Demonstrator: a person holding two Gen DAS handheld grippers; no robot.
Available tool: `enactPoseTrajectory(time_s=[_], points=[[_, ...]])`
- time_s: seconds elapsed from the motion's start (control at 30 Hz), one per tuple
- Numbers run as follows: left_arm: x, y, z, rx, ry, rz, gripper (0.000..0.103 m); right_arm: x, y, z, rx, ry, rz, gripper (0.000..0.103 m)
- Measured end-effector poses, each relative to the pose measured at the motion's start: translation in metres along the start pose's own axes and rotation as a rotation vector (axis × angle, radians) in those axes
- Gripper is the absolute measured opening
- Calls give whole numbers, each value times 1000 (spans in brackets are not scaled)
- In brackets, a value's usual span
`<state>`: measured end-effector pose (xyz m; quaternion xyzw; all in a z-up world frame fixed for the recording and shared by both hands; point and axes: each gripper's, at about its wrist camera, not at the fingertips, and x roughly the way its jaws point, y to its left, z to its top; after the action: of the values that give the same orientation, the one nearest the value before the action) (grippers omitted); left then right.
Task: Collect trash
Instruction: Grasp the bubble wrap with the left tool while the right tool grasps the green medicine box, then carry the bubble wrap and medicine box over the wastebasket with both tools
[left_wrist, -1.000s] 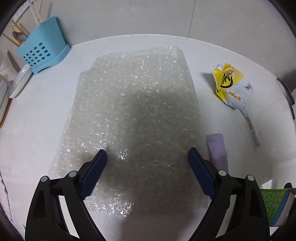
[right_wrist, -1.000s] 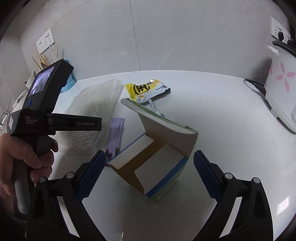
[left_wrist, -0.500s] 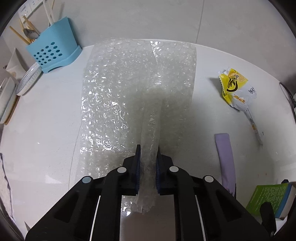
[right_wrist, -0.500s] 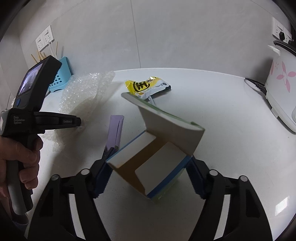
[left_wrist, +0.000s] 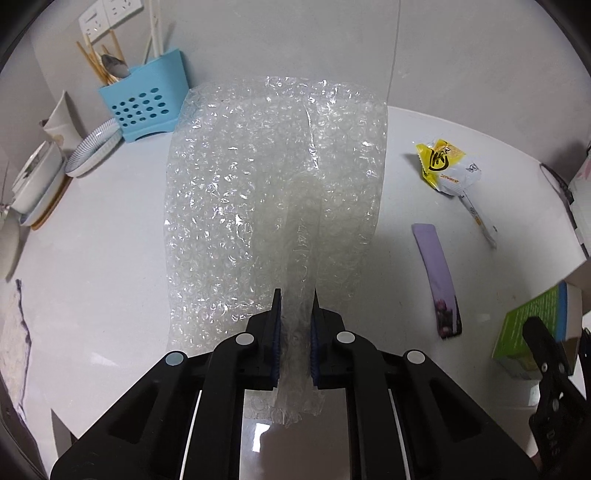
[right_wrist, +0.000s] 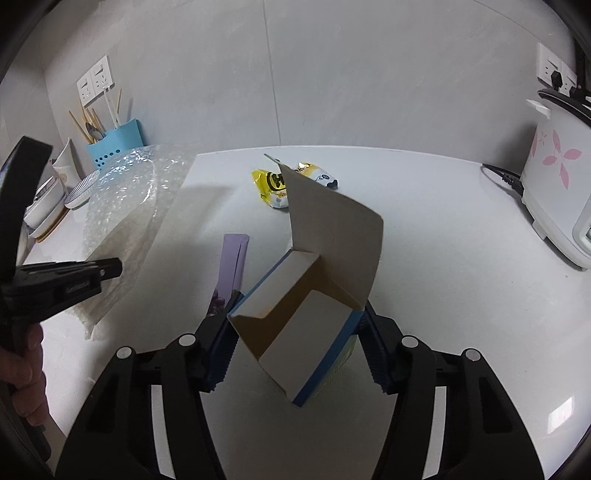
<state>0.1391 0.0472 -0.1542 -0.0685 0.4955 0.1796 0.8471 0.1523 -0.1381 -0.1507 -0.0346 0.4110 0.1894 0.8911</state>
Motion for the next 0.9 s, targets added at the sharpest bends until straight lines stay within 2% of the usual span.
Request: enactPoseTrajectory(time_s=[0.5,0.9], points=[[-52,1,-55,-13,-22,-34,11,-47,14,-19,-16,-36,-4,57],[-88,2,-127,24,-7,-69,11,-117,27,-67,-6,-41,24,57]])
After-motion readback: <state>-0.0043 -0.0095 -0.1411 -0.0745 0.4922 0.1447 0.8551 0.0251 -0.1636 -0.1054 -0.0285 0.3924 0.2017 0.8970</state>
